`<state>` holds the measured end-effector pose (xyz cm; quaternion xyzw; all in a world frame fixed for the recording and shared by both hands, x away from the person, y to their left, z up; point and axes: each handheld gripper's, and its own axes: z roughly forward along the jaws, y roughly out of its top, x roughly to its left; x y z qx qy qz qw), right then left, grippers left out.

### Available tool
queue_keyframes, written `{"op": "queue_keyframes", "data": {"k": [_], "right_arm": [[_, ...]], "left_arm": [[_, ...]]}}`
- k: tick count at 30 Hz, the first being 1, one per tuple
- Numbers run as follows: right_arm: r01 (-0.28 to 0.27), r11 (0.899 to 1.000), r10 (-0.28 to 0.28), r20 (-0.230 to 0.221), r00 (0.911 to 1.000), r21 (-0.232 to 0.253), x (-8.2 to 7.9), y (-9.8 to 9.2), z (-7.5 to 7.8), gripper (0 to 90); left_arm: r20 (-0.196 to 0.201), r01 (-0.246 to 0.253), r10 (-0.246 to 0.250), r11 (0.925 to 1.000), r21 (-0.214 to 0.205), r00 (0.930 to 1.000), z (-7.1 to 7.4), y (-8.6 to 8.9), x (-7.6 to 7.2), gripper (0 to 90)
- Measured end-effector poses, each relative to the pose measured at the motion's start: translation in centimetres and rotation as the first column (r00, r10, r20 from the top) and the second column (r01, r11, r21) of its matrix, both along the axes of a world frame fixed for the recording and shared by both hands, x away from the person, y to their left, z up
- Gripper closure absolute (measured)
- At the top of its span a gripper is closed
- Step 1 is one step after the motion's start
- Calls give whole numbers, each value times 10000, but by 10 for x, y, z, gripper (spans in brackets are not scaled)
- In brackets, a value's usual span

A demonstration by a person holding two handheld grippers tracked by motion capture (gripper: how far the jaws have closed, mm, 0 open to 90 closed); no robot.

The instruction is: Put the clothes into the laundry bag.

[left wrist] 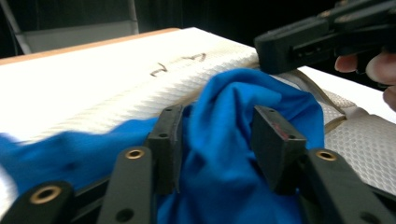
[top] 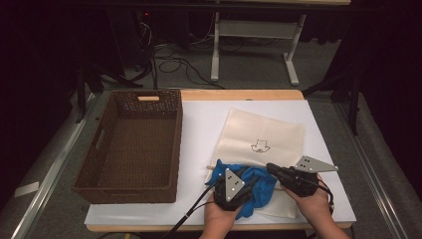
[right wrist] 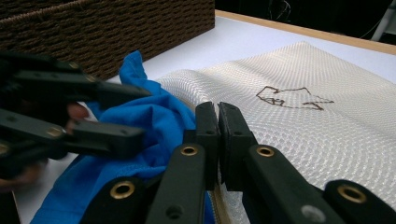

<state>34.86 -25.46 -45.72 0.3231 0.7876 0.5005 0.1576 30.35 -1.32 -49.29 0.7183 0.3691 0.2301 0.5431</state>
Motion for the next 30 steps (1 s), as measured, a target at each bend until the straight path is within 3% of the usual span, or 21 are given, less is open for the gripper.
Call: {"op": "queue_keyframes", "data": {"k": [2, 5, 11, 16, 19, 22, 23, 24, 26, 30], "right_arm": [[4, 10000, -4, 23, 10000, -20, 0, 0, 0, 886], [-3, 10000, 3, 53, 10000, -36, 0, 0, 0, 886], [81, 10000, -81, 105, 9999, 3, -1, 0, 2, 886], [13, 10000, -12, 157, 9999, -61, -1, -1, 1, 886], [44, 10000, -43, 94, 9999, -22, -1, -1, 1, 886], [20, 10000, -19, 127, 9999, -60, 0, -1, 1, 886], [26, 10000, -26, 121, 9999, -42, -1, 0, 1, 886], [36, 10000, -36, 109, 9999, -23, -1, 0, 1, 886], [25, 10000, -25, 116, 9999, -27, -1, 0, 1, 886], [35, 10000, -35, 134, 9999, -25, -1, -1, 1, 886]], "left_arm": [[35, -111, 111, 9999, -42, 9999, 3, 10, -4, 513], [115, -394, 391, 9989, 257, 9992, 6, 26, -7, 476], [-313, -972, 979, 9950, 228, 9947, 1, 53, -3, 381], [-1032, -1332, 1328, 9911, 33, 9858, -15, 56, 7, 394], [-1024, -1179, 1164, 9930, -84, 9879, -15, 52, 10, 401], [-1147, -956, 958, 9954, 75, 9888, -14, 45, 13, 462], [-1256, -957, 976, 9952, 214, 9873, -14, 41, 14, 526], [-1298, -1271, 1355, 9893, 712, 9822, -14, 35, 14, 701], [-1495, -1285, 1398, 9883, 827, 9788, -14, 28, 16, 838], [-1466, -1037, 1133, 9920, 717, 9827, -16, 17, 17, 866]]}}
